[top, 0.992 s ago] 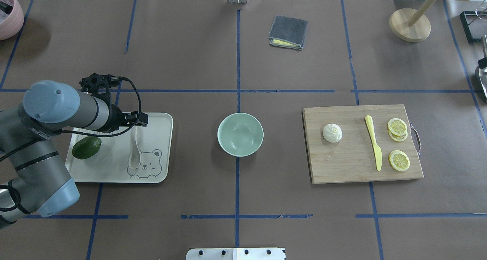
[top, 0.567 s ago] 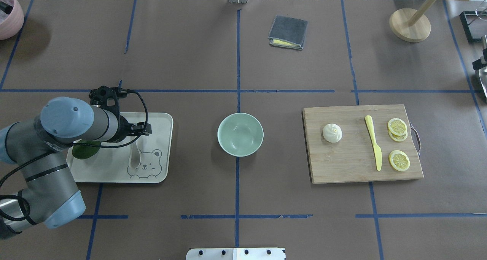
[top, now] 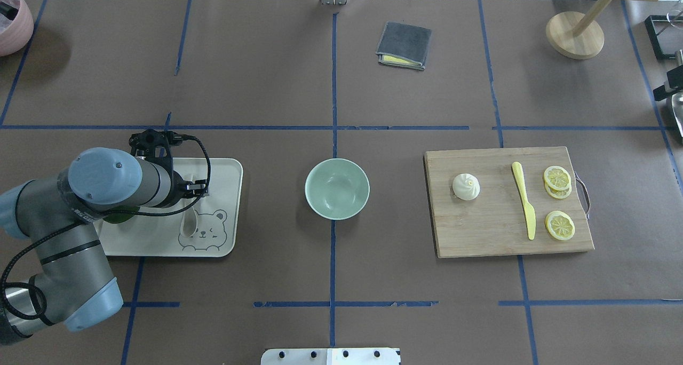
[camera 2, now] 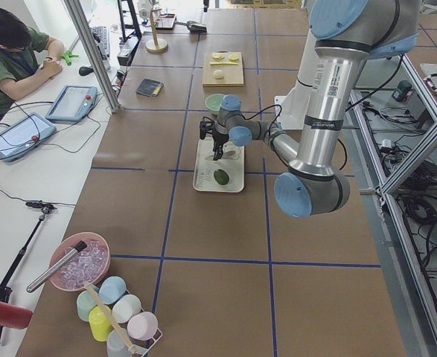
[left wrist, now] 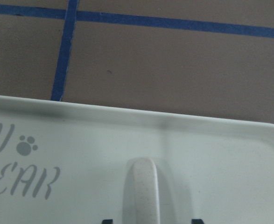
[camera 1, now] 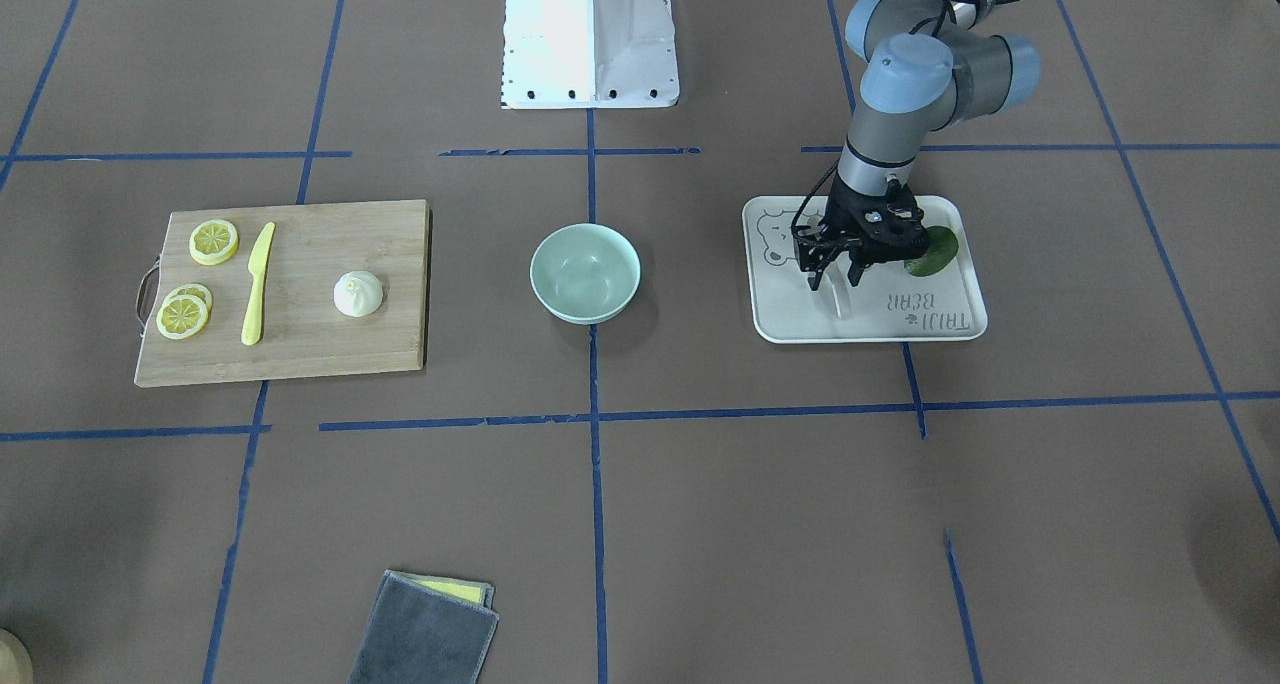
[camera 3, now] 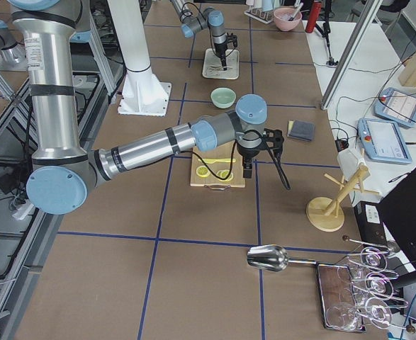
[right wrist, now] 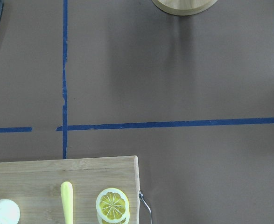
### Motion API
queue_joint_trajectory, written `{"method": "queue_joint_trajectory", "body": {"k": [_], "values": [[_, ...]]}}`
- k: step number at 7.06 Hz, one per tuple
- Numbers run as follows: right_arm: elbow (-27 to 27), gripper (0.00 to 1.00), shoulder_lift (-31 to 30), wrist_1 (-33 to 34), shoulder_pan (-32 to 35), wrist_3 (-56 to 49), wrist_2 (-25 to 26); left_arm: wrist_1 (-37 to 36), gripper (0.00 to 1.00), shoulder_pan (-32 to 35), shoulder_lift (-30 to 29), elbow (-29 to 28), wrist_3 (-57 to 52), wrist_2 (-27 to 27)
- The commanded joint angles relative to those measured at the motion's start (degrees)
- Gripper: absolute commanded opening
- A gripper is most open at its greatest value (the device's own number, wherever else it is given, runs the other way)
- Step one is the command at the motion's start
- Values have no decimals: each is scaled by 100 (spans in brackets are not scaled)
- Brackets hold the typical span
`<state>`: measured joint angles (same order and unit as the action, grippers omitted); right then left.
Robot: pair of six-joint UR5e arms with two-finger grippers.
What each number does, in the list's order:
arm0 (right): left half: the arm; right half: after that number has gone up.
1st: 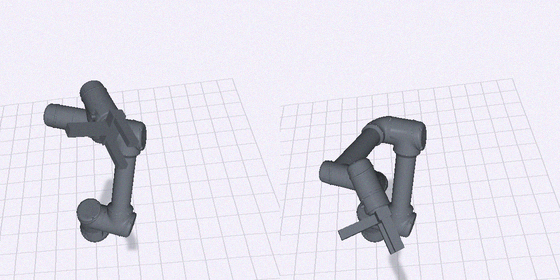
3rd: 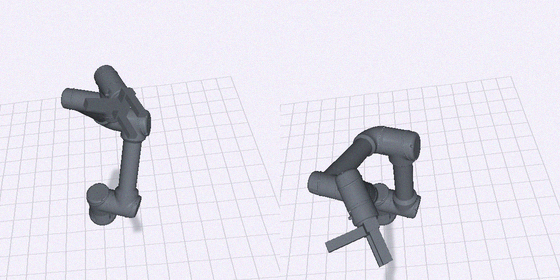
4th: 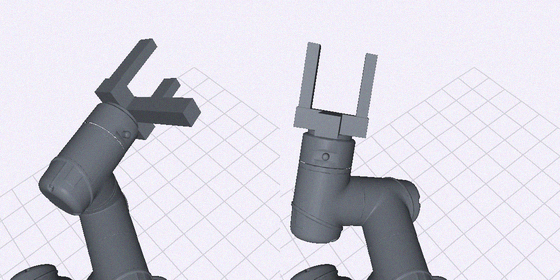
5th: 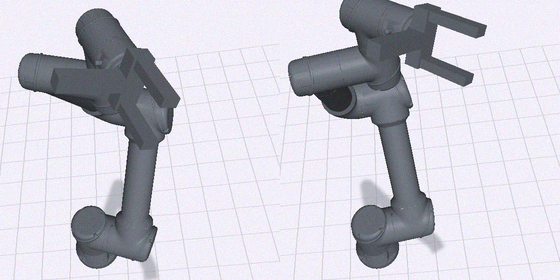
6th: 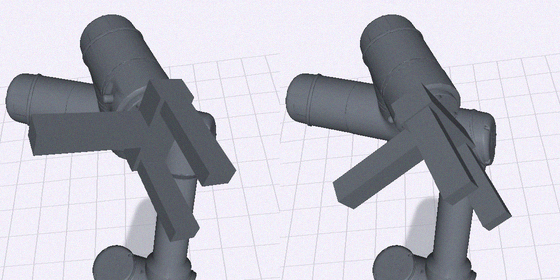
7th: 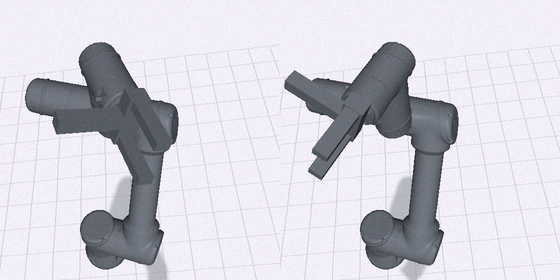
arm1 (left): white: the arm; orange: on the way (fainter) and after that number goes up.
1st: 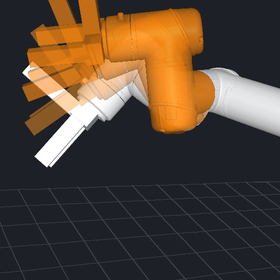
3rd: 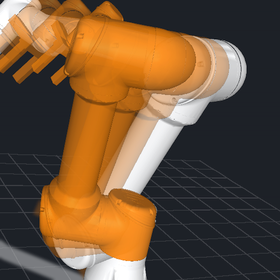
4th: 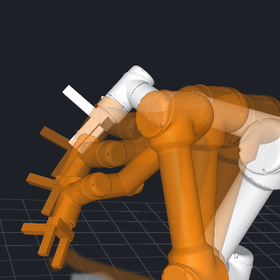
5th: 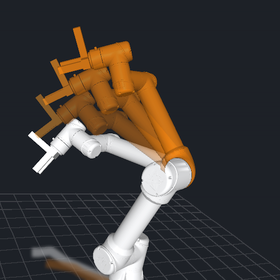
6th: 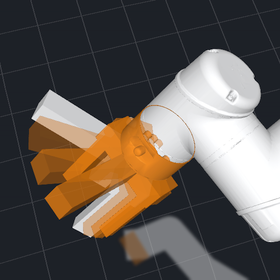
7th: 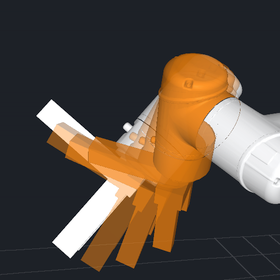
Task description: Put spoon and bun in bowl
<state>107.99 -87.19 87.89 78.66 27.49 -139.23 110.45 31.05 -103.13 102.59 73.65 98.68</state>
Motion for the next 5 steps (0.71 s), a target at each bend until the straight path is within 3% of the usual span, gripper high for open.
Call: {"method": "queue_joint_trajectory", "body": {"k": [1,3,5], "values": [[3,100,0,0,-35,11,1,-15,26,-3,12,16,0,-7],[3,100,0,0,-53,37,1,-163,0,-11,12,68,9,-7],[38,100,0,0,-201,116,10,-854,0,76,-14,645,0,-7]]}}
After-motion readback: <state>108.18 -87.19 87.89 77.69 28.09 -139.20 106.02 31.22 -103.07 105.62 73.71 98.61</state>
